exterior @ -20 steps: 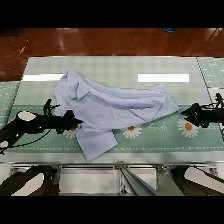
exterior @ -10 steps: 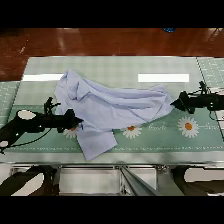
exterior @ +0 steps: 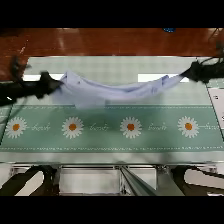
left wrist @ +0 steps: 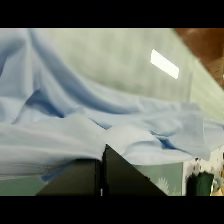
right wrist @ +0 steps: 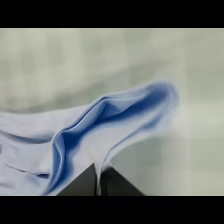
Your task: Fold the shirts.
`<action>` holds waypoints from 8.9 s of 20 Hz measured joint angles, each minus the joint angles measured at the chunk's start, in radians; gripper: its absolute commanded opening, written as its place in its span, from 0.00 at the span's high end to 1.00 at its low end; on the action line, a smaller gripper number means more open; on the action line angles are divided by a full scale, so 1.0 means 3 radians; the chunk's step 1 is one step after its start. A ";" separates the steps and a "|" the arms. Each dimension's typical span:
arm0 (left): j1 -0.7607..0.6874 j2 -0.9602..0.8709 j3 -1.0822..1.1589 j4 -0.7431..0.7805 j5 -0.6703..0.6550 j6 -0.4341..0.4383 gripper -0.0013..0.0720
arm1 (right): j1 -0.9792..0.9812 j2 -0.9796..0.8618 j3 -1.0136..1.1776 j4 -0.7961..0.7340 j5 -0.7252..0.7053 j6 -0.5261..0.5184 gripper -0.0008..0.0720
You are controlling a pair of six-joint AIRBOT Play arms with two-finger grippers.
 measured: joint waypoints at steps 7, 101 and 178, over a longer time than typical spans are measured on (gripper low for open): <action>0.0455 0.0174 0.2211 0.0086 -0.0565 0.0048 0.95 | 0.0010 0.0989 0.1314 -0.0142 0.0153 0.0201 0.96; 0.0282 -0.0031 -0.2168 0.0807 -0.0340 0.0398 0.95 | -0.1311 0.1137 -0.2784 -0.0958 0.0272 0.0359 0.43; -0.1166 -0.0954 0.0381 0.1670 0.0792 -0.0469 0.70 | 0.0128 -0.1208 -0.0797 0.0660 -0.0570 -0.0261 0.96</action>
